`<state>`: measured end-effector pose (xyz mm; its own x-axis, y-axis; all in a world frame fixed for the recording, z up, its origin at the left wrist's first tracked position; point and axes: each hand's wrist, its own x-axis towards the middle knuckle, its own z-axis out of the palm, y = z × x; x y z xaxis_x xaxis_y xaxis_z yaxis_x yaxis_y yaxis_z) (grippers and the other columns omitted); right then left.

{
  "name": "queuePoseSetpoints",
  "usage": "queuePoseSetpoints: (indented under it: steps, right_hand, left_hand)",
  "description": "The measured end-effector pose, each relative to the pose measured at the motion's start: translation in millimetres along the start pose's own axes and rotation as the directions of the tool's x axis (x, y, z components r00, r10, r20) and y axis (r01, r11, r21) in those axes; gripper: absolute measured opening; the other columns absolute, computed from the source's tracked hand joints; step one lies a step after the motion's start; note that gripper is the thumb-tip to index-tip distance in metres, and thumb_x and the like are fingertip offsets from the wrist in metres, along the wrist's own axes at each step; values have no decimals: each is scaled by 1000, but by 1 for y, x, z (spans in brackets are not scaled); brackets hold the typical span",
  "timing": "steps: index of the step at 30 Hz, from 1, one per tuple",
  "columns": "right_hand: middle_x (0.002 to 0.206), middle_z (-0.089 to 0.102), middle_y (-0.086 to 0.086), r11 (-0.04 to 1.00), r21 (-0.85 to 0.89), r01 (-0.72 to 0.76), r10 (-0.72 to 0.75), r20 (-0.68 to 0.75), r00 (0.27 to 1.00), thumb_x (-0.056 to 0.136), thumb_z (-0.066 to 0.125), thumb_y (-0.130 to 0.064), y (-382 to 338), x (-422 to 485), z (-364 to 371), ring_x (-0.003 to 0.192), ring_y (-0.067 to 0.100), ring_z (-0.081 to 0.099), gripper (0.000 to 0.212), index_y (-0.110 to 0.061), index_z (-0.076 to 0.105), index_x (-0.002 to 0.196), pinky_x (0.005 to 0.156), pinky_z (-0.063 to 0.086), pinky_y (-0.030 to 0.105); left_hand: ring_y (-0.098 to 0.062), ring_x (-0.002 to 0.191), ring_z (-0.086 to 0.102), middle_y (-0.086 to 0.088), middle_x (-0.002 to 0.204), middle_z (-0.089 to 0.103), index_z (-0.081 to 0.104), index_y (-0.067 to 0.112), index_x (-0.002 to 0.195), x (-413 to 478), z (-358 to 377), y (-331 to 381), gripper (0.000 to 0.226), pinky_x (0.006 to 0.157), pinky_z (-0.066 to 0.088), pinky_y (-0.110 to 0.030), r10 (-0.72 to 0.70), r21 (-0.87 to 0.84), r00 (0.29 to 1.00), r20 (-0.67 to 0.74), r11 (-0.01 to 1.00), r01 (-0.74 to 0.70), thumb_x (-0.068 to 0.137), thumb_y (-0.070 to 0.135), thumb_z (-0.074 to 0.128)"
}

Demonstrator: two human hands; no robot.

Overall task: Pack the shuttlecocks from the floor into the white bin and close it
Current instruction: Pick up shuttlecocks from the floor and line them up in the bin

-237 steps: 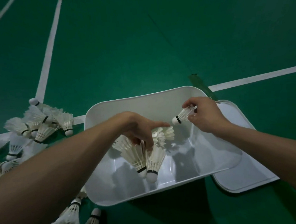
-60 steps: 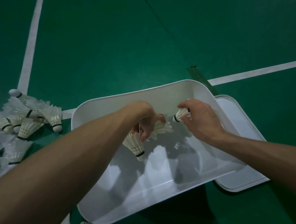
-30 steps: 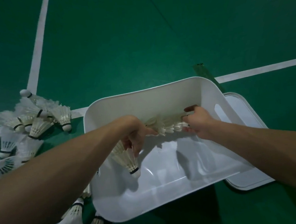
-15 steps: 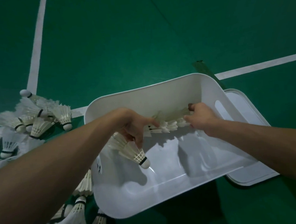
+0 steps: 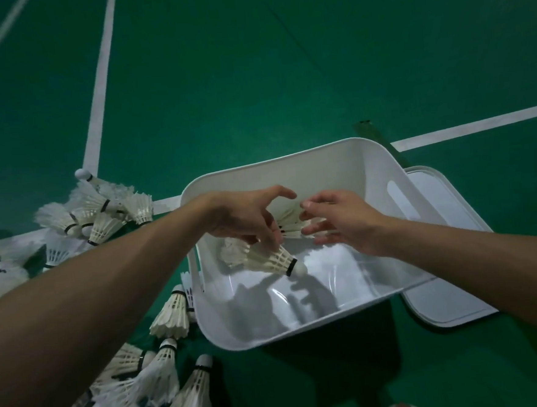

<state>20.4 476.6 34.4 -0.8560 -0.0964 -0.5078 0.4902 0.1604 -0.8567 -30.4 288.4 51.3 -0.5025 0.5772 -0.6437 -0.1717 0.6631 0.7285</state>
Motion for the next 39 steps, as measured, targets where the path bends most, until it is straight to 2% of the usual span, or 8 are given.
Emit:
queuePoseSetpoints:
  steps: [4,9,16,22,28,32,35,39]
  right_hand:
    - [112,66,13,991,31,-134,128,151,980,94,56,-13,3,-2,9,94,32,66,25,-11,56,119,82,55,42]
    - [82,68,9,959,170,-226,181,245,952,94,41,4,10,-5,22,66,22,65,33,-13,52,120,71,55,42]
    - [87,65,11,921,244,-302,236,267,934,91,35,4,22,2,13,75,25,60,37,-18,60,109,72,52,39]
    - [96,65,14,962,140,-236,225,92,970,91,54,3,17,3,9,68,22,57,28,-17,57,111,58,50,31]
    - [95,66,16,991,-102,-85,71,-137,988,85,65,3,17,5,-10,71,23,61,46,-16,51,124,68,55,36]
    - [100,62,21,990,-125,-69,53,-127,990,88,58,8,14,2,-19,71,26,61,53,-26,48,128,64,56,35]
    - [102,63,21,974,-201,-102,85,-90,992,88,56,8,15,-2,-17,68,24,63,43,-17,57,123,65,58,33]
    - [107,62,22,951,-261,-166,171,-2,985,86,59,8,20,-5,1,77,30,69,40,-11,55,121,68,61,36]
  left_hand:
    - [-28,90,66,-18,104,63,25,36,140,-16,13,6,93,78,58,-39,79,-38,996,45,996,-78,75,-18,63]
    - [-40,105,60,-27,115,57,26,38,139,-22,22,8,94,84,54,-52,135,-17,989,63,991,-134,73,-20,62]
    - [-31,93,60,-22,101,55,31,30,138,-23,23,10,90,81,53,-48,240,-71,969,54,969,-236,72,-29,47]
    - [-26,96,62,-11,119,52,38,30,131,-20,24,8,85,80,57,-42,215,53,976,-17,975,-214,69,-24,60]
    - [-18,96,62,-3,113,57,43,35,126,-27,14,0,76,82,56,-34,105,191,992,-67,977,-90,71,-9,72]
    - [-19,93,59,1,103,58,45,34,128,-34,1,-3,71,72,52,-26,85,262,962,-261,965,-14,75,-5,72]
    - [-15,84,59,-1,101,63,55,35,119,-33,-6,-5,57,78,52,-33,153,337,867,-475,941,19,76,1,71]
    - [-15,84,61,2,101,67,69,28,102,-25,-6,-6,31,78,52,-28,180,344,791,-585,938,42,79,7,67]
